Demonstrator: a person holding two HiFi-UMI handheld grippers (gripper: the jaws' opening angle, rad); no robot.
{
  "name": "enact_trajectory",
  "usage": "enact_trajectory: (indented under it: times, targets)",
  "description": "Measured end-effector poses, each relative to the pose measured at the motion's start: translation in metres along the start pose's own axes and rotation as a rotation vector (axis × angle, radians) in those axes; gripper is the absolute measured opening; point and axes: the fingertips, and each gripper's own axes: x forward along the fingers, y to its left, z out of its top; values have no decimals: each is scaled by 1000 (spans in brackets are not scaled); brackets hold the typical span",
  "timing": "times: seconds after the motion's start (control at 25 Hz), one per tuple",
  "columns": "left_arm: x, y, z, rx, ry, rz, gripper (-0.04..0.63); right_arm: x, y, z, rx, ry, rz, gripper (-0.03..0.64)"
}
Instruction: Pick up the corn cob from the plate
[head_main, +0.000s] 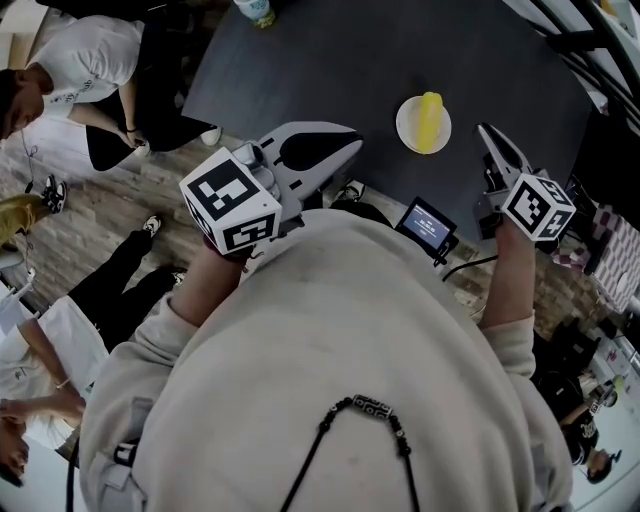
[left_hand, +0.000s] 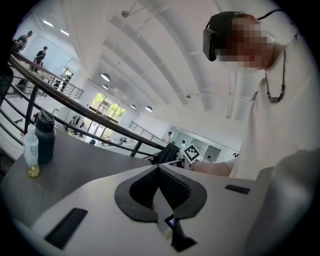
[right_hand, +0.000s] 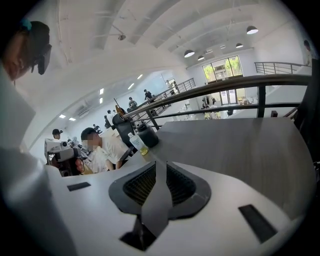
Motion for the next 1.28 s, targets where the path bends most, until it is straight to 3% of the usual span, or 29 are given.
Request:
enact_trajectory:
  times: [0.72, 1.0, 1.28]
  targets:
    - [-40, -8, -14, -26, -65, 120, 0, 34, -22, -32, 49, 123, -40, 112]
    - [-54, -11, -18, -39, -86, 162, 0, 55, -34, -60, -1, 240, -72, 135]
    - [-54, -6, -21, -52, -89, 177, 0, 71, -64, -82, 32, 310, -116, 156]
